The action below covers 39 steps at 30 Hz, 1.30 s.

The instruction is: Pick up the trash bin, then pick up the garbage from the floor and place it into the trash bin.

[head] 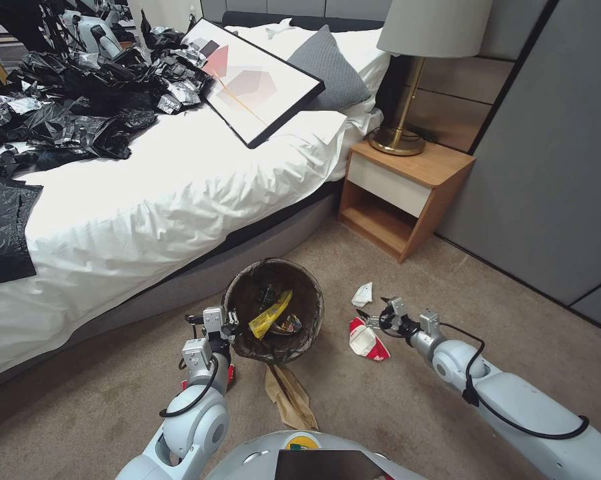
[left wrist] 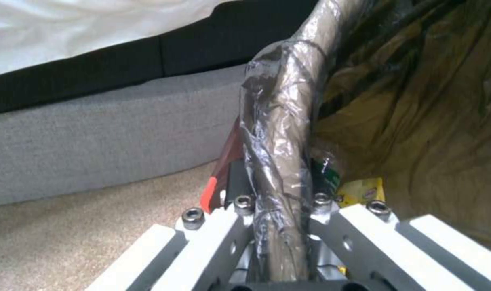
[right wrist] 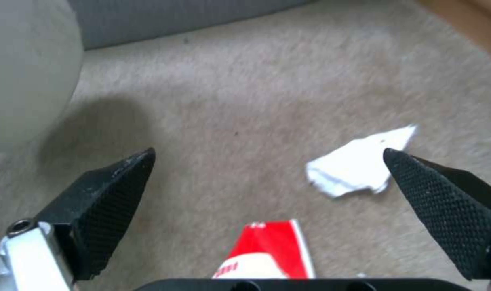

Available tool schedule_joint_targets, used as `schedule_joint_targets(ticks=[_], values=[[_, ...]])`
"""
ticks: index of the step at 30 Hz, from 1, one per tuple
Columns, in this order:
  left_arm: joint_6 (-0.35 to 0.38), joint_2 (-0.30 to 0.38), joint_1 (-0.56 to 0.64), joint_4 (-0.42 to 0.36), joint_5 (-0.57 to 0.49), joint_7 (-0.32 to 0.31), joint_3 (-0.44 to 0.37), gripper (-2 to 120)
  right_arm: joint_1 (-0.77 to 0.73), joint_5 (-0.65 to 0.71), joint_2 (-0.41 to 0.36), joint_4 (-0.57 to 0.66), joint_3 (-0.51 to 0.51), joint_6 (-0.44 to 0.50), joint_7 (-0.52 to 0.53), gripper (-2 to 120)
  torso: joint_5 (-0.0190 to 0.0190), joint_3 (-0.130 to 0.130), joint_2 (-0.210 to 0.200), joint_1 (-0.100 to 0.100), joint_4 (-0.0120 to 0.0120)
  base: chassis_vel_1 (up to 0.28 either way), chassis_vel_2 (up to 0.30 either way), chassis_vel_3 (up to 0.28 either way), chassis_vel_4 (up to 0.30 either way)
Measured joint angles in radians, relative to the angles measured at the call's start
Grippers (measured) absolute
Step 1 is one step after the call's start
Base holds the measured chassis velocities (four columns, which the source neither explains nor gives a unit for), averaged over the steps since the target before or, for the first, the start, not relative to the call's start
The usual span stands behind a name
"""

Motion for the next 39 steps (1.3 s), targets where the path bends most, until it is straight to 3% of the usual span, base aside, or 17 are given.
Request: schedule_joint_targets(ticks=[12, 39], values=[[-0.001, -0.004, -0.002, 0.004, 0.001, 0.001, -0.004, 2, 0.036, -0.060, 0.062, -0.132, -0.061, 0.023, -0.031, 100, 0.0001, 0.000, 0.000, 0.000, -0.0001, 0.000, 0.000, 0.000, 0.000], [-0.006, -0.014, -0.008, 0.015, 0.004, -0.001, -0.001, 2, 0.072, -0.150, 0.150, -0.353, -0.075, 0.063, -0.043, 100, 0.0000, 0.000, 0.000, 0.000, -0.0001, 0.000, 0.000, 0.000, 0.000]])
